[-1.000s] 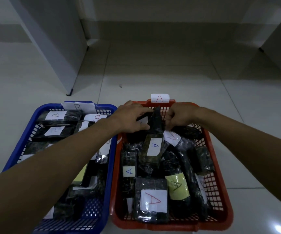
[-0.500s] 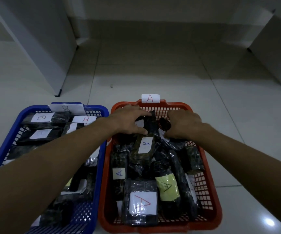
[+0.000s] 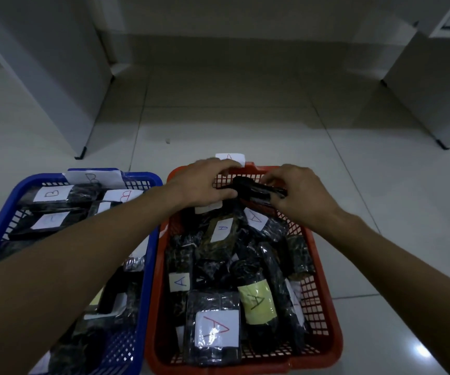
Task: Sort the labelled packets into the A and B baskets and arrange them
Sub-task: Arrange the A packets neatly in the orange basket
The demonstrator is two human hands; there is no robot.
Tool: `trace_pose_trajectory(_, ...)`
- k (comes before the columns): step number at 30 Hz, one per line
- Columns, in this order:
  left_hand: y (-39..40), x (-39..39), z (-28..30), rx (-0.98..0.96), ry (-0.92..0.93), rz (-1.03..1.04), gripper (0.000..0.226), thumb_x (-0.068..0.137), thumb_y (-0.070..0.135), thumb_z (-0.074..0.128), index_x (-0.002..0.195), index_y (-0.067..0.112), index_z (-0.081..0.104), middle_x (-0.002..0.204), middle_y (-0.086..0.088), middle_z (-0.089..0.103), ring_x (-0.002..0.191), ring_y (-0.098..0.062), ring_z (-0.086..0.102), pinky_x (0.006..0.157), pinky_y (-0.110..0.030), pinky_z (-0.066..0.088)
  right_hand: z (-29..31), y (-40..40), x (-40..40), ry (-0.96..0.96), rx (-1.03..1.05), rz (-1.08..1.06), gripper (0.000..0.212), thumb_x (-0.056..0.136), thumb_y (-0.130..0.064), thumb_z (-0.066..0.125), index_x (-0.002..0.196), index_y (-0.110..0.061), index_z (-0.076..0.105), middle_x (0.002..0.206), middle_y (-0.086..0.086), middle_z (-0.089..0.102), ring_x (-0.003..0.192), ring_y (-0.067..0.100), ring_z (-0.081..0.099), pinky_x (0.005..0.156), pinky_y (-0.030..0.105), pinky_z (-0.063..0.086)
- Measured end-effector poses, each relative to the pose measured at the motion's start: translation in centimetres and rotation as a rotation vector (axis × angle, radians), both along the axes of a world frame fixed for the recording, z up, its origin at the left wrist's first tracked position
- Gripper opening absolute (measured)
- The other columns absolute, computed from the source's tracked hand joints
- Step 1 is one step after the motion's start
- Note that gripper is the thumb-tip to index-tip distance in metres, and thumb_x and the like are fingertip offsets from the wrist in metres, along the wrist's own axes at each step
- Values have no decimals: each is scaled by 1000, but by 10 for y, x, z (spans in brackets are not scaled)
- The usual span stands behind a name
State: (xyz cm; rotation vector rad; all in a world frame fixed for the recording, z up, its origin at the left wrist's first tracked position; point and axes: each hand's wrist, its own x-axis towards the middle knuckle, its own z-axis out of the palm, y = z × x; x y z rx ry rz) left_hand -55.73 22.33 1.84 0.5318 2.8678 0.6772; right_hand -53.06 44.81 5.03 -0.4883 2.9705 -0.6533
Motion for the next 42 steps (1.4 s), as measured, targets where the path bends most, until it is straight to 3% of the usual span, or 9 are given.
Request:
trace_pose_trajectory(5,16,5,3,159,-195,-59,66,81,45,74,140,33,46,136,6,52,111,-10,53,91,-26,46,3,2,9,150,-132,39,34,84,-6,69,113,-24,72,97,-14,67,88,0,60,82,7,45)
trace_pose_trajectory(10,3,8,16,396,-79,120,25,81,20,77,104,25,69,106,7,67,80,-3,64,71,-19,51,11,-5,11,285,-319,206,31,80,2,70,104,-17,72,92,-8,65,87,3,61,76,20,55)
trace_pose_trajectory(14,-29,21,15,270,163,117,18,77,20,80,90,22,67,95,5,57,75,-8,59,68,-23,52,2,-12,5,73,-298,112,41,81,-13,77,116,-22,57,113,-8,50,102,8,56,82,26,56)
trace_pose_trajectory(18,-49,30,4,47,189,51,17,76,11,79,78,21,65,85,7,56,73,-6,53,72,-35,53,-22,-17,1,-264,120,6,69,79,-36,80,133,-21,41,120,1,58,112,21,58,86,25,48)
trace_pose_trajectory(21,-50,30,7,-57,127,2,16,78,20,76,87,27,64,90,11,61,83,-9,55,76,-38,53,-36,-27,0,-396,373,80,72,77,-38,82,133,-16,42,126,8,59,111,24,57,88,30,47)
trace_pose_trajectory(25,-35,23,9,-161,39,-66,54,78,45,74,126,35,51,115,15,47,111,-10,40,89,-36,43,-37,-30,-2,-347,446,51,52,80,-37,76,118,-17,46,112,5,62,93,20,56,76,31,48)
trace_pose_trajectory(34,-26,12,-7,-296,-116,-69,50,82,39,72,127,33,51,129,4,49,120,-18,45,96,-35,43,11,-6,-7,-184,369,-180,64,78,-54,70,123,-16,45,108,6,56,92,24,59,73,34,51)
trace_pose_trajectory(39,-30,14,8,194,-56,158,19,97,29,54,114,23,61,116,4,63,103,-12,57,85,-28,43,31,-17,13,-415,-162,-116,54,83,-53,70,124,-25,48,111,-6,58,92,10,59,74,29,52)
trace_pose_trajectory(42,-37,12,23,418,-112,327,24,102,30,43,113,23,62,105,9,66,97,-9,61,81,-29,48,23,-42,30,-428,-198,-82,44,86,-53,67,116,-27,48,105,-10,58,89,7,59,69,28,50)
